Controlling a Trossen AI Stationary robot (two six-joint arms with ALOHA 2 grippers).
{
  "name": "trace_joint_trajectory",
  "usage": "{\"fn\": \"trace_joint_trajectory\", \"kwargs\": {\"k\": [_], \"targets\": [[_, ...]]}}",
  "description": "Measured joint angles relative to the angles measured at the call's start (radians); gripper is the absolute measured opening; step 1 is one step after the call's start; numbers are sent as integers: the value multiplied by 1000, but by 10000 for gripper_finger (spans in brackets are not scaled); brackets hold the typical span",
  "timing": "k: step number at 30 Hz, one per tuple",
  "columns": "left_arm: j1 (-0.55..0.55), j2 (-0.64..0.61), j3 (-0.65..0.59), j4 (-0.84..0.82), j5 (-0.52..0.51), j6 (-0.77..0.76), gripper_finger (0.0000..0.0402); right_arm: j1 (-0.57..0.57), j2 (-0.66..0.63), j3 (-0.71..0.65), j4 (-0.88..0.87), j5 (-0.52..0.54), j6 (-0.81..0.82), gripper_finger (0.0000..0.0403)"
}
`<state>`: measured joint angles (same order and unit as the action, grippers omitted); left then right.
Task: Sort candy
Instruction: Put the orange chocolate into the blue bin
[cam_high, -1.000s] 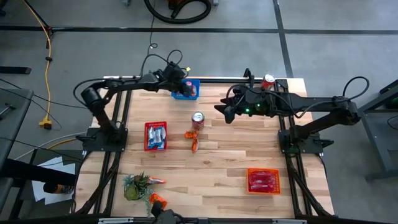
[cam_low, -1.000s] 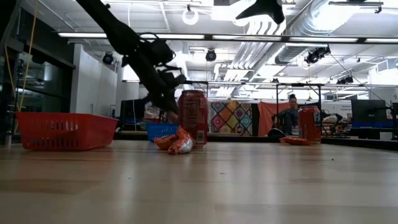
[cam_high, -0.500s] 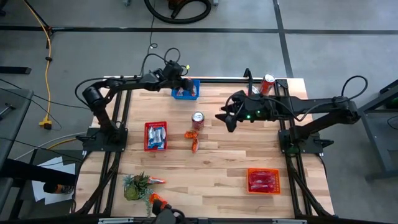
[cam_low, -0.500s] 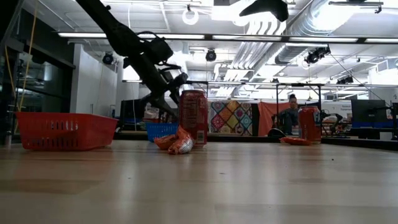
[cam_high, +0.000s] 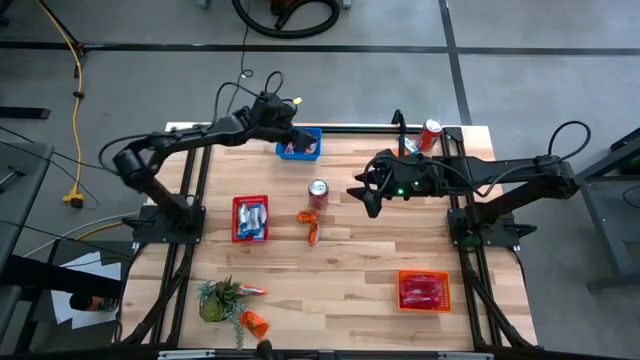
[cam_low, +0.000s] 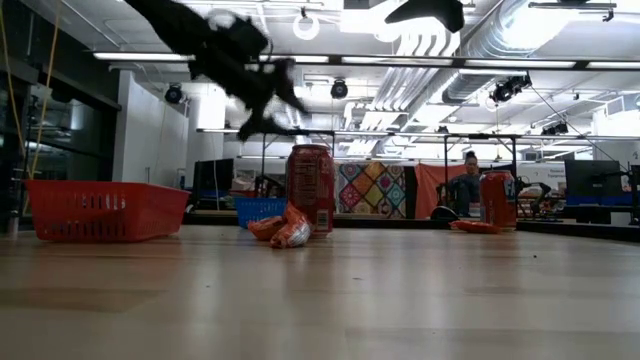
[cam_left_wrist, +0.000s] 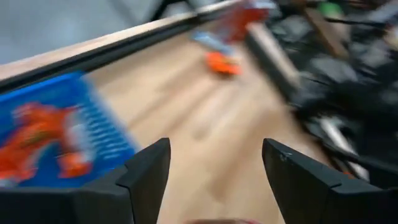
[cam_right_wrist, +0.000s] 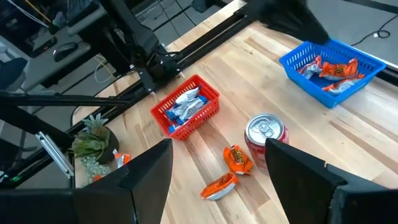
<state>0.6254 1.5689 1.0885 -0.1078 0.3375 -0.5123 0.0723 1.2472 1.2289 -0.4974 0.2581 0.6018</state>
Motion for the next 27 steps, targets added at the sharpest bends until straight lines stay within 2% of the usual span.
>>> {"fn": "trace_joint_trajectory", "kwargs": {"k": [4, 7, 11, 16, 21, 27], "targets": [[-108, -148, -5, -7, 35, 46, 241, 1, 0, 0, -36, 0, 4, 250], [-236, -278, -51, 43, 5, 59, 241, 1, 0, 0, -99, 0, 45, 250], [-416, -439, -176, 120, -138, 45, 241, 8, 18, 0, -181, 1, 130, 250], [-565, -608, -361, 193, -323, -69, 241, 29, 104, 0, -197, -12, 212, 250], [-630, -728, -480, 310, -500, -140, 241, 29, 282, 0, -136, -97, 282, 250], [-624, -797, -489, 343, -664, -89, 241, 32, 510, 53, -24, -152, 351, 250]]}}
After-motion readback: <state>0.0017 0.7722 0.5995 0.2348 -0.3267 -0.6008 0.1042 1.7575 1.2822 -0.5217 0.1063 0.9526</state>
